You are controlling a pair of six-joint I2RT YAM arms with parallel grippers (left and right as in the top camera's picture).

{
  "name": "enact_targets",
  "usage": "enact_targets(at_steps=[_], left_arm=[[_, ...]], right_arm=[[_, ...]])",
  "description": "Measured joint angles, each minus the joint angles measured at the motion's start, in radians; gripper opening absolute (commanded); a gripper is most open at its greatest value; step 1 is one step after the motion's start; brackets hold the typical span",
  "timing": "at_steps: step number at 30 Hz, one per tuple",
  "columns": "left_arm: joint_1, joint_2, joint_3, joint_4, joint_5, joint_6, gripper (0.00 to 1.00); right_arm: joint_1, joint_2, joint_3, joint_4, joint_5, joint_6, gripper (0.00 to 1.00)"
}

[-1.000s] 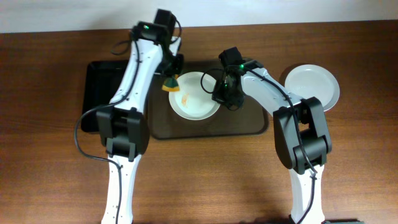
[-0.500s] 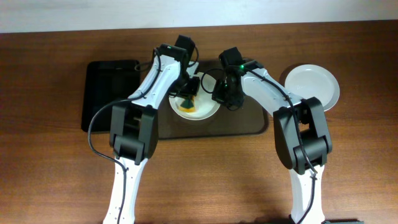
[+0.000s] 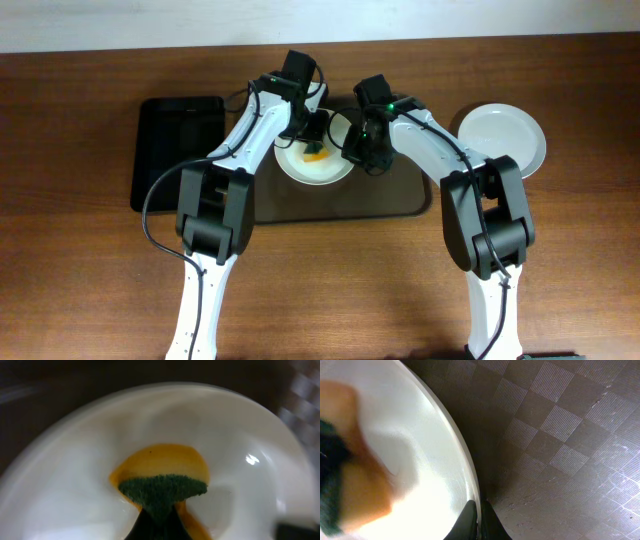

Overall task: Clean dirty plates on tray and stack at the side
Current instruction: 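Lower the sponge with the left gripper and scrub the white plate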

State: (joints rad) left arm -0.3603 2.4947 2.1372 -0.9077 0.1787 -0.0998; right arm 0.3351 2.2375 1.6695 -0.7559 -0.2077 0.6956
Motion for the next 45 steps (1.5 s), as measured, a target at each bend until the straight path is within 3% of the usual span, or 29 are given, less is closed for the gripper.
enact_targets(at_steps=[6,12,16,19,26,32,39,45], left_arm=[[0.0,-0.006,0.002,-0.046,-0.153,-0.007,0.01],[0.002,-0.015,0.009,-0.254,-0.299,-0.029,0.01],[0.003,-0.015,0.008,-0.35,-0.286,-0.02,0.01],[0.015,-0.016,0.008,-0.357,-0.187,0.031,0.01],[-0.005,0.0,-0.017,-0.196,0.284,0.117,0.01],[-0.025,0.005,-0.023,-0.101,0.288,0.084,0.01],[-0.023,0.017,-0.021,0.051,0.236,-0.061,0.01],[-0.006,0.018,-0.013,0.079,0.158,-0.108,0.01]], right_arm=[[0.0,0.0,0.0,0.0,0.0,0.001,0.04],[0.0,0.0,-0.001,0.008,-0.003,0.0,0.04],[0.013,0.0,-0.003,0.006,-0.004,-0.019,0.04],[0.012,0.0,-0.003,0.005,-0.004,-0.027,0.04],[0.012,0.0,-0.004,0.005,-0.003,-0.031,0.04],[-0.004,0.0,-0.004,0.006,0.001,-0.025,0.04],[-0.005,0.0,-0.004,0.007,0.007,-0.019,0.04],[-0.005,0.0,-0.004,0.008,0.007,-0.02,0.04]])
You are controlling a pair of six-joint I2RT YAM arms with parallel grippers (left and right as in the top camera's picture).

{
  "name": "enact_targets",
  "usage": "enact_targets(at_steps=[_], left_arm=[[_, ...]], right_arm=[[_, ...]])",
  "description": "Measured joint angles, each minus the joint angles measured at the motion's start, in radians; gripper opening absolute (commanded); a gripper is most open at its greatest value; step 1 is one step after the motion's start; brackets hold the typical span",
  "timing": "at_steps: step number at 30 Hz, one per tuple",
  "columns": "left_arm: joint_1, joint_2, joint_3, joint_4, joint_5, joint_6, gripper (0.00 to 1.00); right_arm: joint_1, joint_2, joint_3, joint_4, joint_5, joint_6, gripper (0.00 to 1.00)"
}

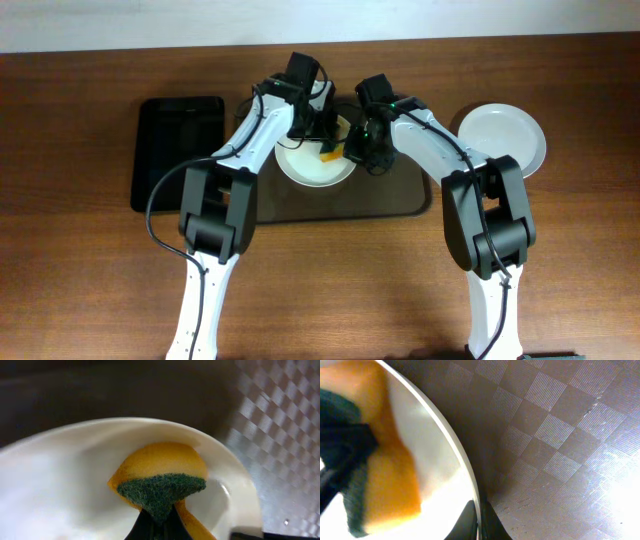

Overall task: Clean dirty plates on tray and stack at the side
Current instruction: 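Lower the sponge with the left gripper and scrub the white plate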

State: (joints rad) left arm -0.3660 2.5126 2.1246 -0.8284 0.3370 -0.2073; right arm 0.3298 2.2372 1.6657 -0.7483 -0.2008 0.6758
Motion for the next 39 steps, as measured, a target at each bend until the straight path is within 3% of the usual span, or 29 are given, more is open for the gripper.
enact_targets(at_steps=[5,11,19,24,28,32,39], left_arm=[[0.027,0.0,0.015,-0.032,-0.08,-0.042,0.01],[0.071,0.0,0.027,-0.1,-0.093,-0.052,0.01],[0.143,0.018,0.032,-0.2,0.135,0.088,0.01],[0.125,0.023,0.043,-0.325,0.161,0.174,0.01],[0.062,0.033,0.078,-0.355,0.126,0.202,0.01],[0.007,0.049,0.114,-0.247,0.069,0.189,0.01],[-0.022,0.049,0.145,-0.187,-0.245,0.031,0.01]], right_arm=[[-0.003,0.0,-0.002,0.013,-0.022,-0.038,0.04],[-0.06,0.001,-0.091,0.19,-0.254,-0.103,0.04],[-0.113,0.0,-0.171,0.269,-0.464,-0.158,0.04],[-0.113,0.0,-0.177,0.264,-0.481,-0.18,0.04],[-0.113,0.0,-0.177,0.264,-0.481,-0.182,0.04],[-0.114,0.0,-0.177,0.266,-0.481,-0.172,0.04],[-0.114,0.0,-0.177,0.274,-0.481,-0.156,0.04]])
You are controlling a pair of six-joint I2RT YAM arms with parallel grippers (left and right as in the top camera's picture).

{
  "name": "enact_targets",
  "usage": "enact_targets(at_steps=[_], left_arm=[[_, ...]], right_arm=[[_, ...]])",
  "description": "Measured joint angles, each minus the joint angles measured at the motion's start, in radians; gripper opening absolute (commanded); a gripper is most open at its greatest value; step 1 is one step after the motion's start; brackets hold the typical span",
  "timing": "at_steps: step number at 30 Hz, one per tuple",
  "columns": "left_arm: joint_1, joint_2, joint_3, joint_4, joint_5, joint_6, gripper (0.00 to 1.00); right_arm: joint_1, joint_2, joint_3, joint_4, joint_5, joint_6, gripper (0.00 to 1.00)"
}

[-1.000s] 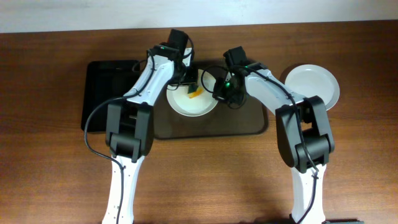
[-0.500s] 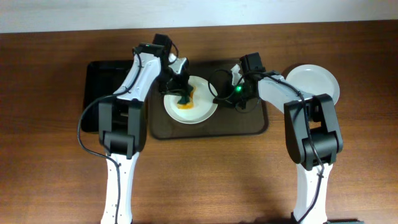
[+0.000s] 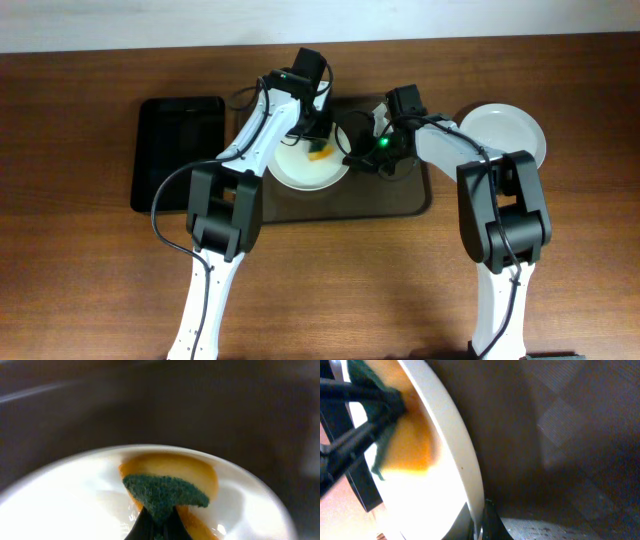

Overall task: Clean dirty plates on tray and stack at the side
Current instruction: 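Lower the sponge with the left gripper and scrub the white plate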

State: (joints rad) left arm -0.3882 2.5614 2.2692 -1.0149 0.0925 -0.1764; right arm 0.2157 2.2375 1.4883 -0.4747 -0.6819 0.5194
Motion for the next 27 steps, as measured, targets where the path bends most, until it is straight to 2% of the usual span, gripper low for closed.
enact_targets(at_steps=[1,6,10,13,16,20,23,27], left_arm=[[0.001,0.0,0.005,-0.018,-0.074,-0.025,0.01],[0.002,-0.001,0.014,-0.14,-0.253,-0.071,0.01],[0.004,-0.001,0.017,-0.283,-0.315,-0.067,0.01],[0.014,-0.001,0.016,-0.378,-0.31,-0.019,0.01],[0.033,-0.001,0.016,-0.4,-0.208,0.083,0.01],[0.076,-0.001,0.015,-0.39,0.056,0.215,0.01],[0.074,0.004,0.004,-0.33,0.268,0.257,0.01],[0.051,0.017,-0.004,-0.267,0.424,0.267,0.01]], right_arm=[[0.001,0.0,0.0,0.001,0.0,0.0,0.04],[0.013,0.0,0.0,0.004,-0.002,-0.006,0.04],[0.022,0.0,-0.004,0.0,-0.017,-0.025,0.04],[0.023,0.0,-0.006,-0.002,-0.024,-0.037,0.04],[0.022,0.0,-0.007,-0.007,-0.024,-0.051,0.04],[0.019,0.0,-0.007,-0.013,-0.027,-0.054,0.04],[0.015,0.0,-0.007,-0.013,-0.026,-0.051,0.04],[0.014,0.0,-0.007,-0.014,-0.024,-0.045,0.04]])
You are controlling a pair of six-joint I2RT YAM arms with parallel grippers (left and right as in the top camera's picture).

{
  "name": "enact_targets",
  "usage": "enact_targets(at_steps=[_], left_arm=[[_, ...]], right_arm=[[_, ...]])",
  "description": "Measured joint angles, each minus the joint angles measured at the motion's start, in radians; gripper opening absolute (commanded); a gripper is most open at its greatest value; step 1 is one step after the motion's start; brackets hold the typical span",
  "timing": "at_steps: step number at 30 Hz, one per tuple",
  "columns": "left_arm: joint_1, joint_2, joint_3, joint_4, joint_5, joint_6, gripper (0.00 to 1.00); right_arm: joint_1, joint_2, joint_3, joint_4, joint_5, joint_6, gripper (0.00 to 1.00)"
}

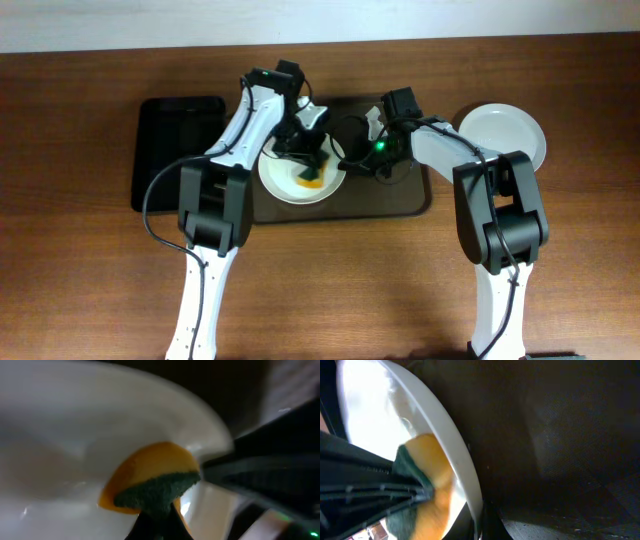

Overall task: Clean dirty plates on tray and stack at the side
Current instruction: 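Lower the sponge with the left gripper and scrub the white plate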

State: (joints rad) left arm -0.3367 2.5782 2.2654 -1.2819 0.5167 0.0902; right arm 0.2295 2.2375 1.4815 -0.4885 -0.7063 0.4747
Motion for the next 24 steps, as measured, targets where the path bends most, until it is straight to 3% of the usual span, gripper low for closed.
enact_targets(at_steps=[4,13,19,24], left_arm=[[-0.03,0.014,-0.004,0.085,0.064,-0.038,0.01],[-0.032,0.01,0.008,0.14,-0.048,-0.179,0.01],[0.035,-0.006,0.026,0.0,-0.28,-0.194,0.01],[0.086,-0.009,0.029,-0.138,-0.377,-0.196,0.01]], right_arm=[[-0.001,0.0,-0.001,0.0,0.001,0.018,0.04],[-0.005,0.0,-0.001,0.02,0.012,0.028,0.04],[0.002,0.0,-0.001,0.018,0.0,0.026,0.04],[0.005,0.0,-0.001,0.013,-0.006,0.021,0.04]])
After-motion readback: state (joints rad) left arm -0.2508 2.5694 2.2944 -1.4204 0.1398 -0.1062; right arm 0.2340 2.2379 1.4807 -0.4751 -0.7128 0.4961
